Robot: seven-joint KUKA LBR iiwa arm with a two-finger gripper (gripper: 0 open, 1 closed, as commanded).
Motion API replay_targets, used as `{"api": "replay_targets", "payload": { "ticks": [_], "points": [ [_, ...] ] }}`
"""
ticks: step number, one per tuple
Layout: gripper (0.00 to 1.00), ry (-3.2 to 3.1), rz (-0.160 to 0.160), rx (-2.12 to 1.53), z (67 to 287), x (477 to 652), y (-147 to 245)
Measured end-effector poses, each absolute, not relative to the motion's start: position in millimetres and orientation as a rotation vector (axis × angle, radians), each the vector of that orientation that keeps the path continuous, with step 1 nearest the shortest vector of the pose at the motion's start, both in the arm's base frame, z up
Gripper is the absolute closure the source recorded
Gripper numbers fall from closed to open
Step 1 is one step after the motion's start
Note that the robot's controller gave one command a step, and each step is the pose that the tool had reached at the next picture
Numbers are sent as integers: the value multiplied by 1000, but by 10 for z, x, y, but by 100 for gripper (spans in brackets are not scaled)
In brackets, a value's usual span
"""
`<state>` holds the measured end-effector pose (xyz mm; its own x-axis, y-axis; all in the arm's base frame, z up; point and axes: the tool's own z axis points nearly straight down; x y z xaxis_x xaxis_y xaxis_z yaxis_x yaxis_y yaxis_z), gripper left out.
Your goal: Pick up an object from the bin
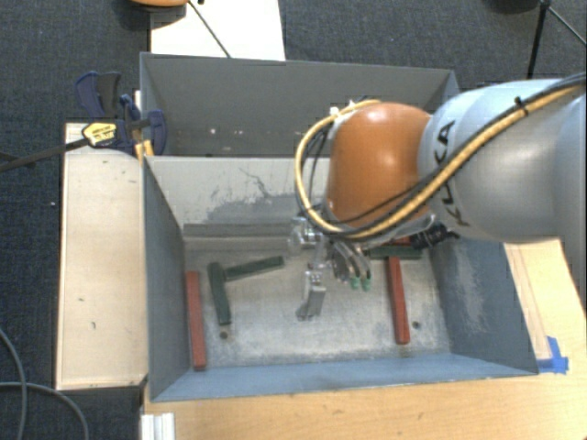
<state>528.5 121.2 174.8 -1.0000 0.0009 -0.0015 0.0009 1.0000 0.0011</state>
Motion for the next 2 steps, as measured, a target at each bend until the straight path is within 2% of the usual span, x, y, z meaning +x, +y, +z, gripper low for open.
{"api": "replay_targets", "payload": {
  "ticks": [1,2],
  "points": [
    [0,3129,4,-93,1136,5672,1440],
    [0,3144,0,-68,762,5777,1530]
  ]
}}
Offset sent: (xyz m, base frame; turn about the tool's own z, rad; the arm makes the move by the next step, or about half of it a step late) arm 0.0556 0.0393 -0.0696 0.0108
